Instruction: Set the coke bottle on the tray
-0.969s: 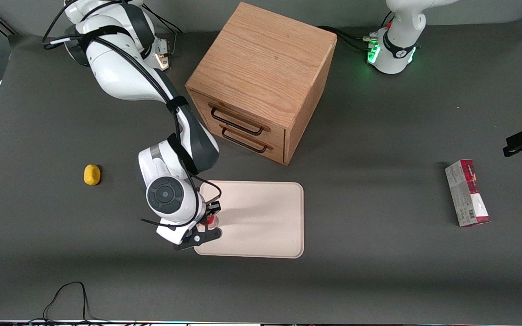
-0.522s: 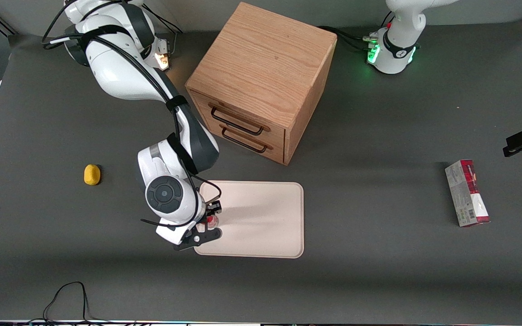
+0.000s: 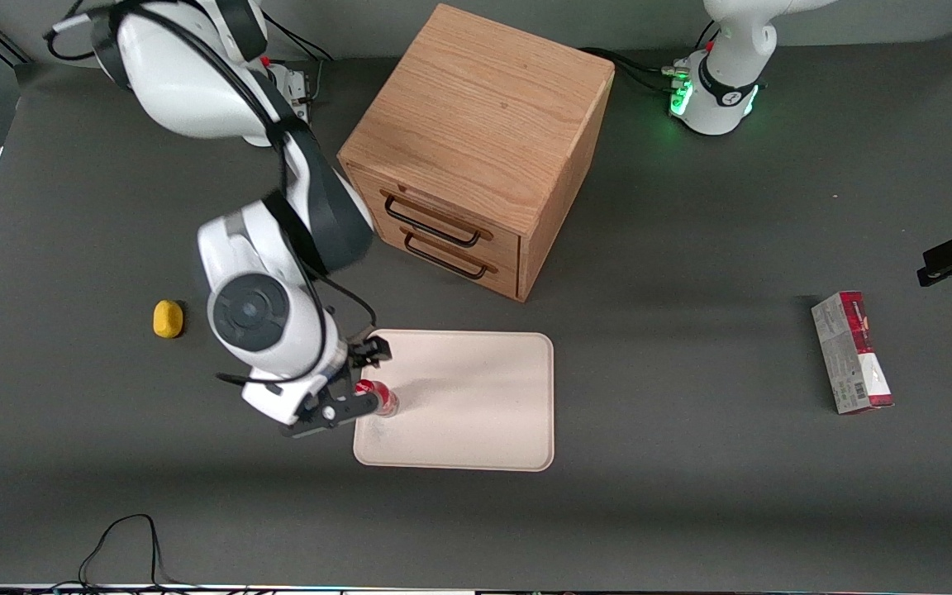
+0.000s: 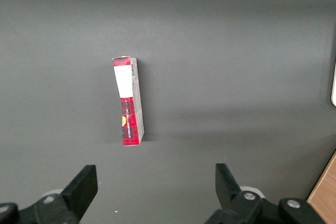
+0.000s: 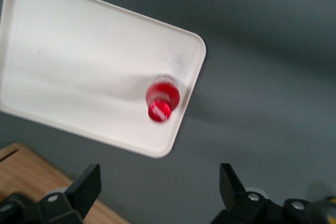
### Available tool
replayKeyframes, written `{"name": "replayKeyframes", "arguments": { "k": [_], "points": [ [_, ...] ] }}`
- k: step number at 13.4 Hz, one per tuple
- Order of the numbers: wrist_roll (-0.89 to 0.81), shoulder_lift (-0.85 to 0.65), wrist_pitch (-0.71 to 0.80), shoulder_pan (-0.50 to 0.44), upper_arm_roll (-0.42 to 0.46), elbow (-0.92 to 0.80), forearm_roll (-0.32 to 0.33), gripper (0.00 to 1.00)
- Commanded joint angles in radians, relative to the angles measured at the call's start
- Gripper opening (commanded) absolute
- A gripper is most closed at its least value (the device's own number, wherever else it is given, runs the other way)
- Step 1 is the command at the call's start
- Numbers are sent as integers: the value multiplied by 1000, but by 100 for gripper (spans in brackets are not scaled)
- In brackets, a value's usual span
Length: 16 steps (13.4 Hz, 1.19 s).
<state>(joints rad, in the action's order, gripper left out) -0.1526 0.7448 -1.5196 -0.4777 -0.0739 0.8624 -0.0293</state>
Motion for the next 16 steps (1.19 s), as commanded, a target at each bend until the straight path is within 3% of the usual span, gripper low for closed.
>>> {"name": "replayKeyframes", "arguments": {
  "k": [1,4,5,8,11,16],
  "points": [
    [-8,-145,160,-1,-7,33,14,100],
    [10,-284,294,4,-72,90,19,100],
    [25,-373,282,42,-67,190,9,100],
    [31,-583,155,184,-57,462,-67,100],
    [33,-677,67,303,-38,581,-70,100],
    [120,-760,-106,389,-40,734,-55,100]
  ]
}}
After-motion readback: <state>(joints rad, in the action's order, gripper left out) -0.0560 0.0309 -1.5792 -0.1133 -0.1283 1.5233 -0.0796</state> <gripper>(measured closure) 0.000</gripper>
